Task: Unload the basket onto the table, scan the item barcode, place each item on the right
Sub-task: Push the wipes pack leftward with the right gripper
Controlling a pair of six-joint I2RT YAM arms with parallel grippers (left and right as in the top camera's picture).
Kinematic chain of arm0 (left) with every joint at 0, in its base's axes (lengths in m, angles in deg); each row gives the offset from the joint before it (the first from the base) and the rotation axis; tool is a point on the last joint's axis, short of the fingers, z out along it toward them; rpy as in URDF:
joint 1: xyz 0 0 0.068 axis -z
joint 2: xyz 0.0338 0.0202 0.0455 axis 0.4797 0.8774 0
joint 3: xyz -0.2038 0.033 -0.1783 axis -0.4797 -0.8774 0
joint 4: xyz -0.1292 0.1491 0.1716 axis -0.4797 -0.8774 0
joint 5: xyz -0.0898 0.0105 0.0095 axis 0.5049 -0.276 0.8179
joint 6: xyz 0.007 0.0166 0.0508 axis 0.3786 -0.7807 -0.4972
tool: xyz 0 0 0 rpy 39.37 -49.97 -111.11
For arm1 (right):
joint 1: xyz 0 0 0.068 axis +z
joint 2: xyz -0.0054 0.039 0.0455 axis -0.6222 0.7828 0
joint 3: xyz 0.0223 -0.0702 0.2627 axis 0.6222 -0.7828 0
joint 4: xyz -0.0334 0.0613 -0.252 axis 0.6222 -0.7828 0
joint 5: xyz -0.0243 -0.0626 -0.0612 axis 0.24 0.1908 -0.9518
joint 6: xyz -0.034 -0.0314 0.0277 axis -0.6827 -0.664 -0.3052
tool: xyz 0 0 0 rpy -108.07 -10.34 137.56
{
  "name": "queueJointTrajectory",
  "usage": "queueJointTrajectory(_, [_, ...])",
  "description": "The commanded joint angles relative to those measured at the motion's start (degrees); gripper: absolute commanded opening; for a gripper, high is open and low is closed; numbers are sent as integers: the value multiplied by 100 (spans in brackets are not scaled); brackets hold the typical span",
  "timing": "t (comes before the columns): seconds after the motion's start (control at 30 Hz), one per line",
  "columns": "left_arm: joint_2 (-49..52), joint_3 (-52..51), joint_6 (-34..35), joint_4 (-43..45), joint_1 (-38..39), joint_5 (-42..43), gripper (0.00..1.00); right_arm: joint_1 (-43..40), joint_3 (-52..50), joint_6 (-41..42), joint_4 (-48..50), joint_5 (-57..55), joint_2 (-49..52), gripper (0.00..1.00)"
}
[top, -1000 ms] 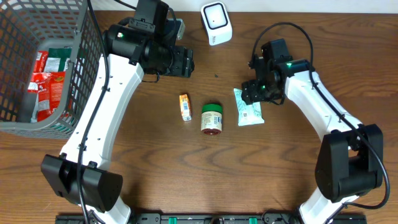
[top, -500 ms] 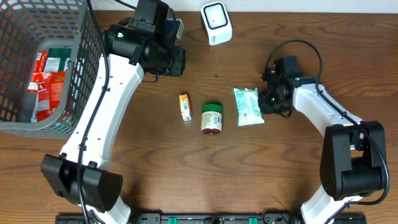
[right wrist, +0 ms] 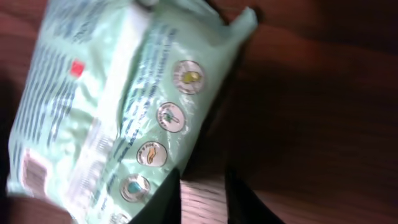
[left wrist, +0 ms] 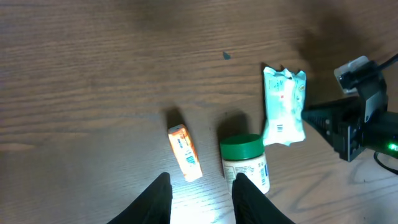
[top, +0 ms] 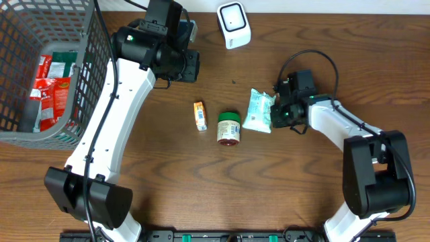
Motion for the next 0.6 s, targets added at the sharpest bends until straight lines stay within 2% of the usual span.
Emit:
queueJointTrajectory(0.0, [-37, -74, -33, -11, -4, -188, 34, 210, -101, 72, 120, 90, -11, 22])
queueJointTrajectory(0.1, [-37, -74, -33, -11, -4, -190, 35, 243, -101, 70, 243, 68, -11, 24])
queueJointTrajectory(0.23, [-37, -74, -33, -9, -4, -302, 35, 214, -101, -13, 437, -122, -11, 34])
queueJointTrajectory(0.57, [-37, -74, -33, 31, -4, -317, 35, 190, -101, -9, 911, -444, -9, 39])
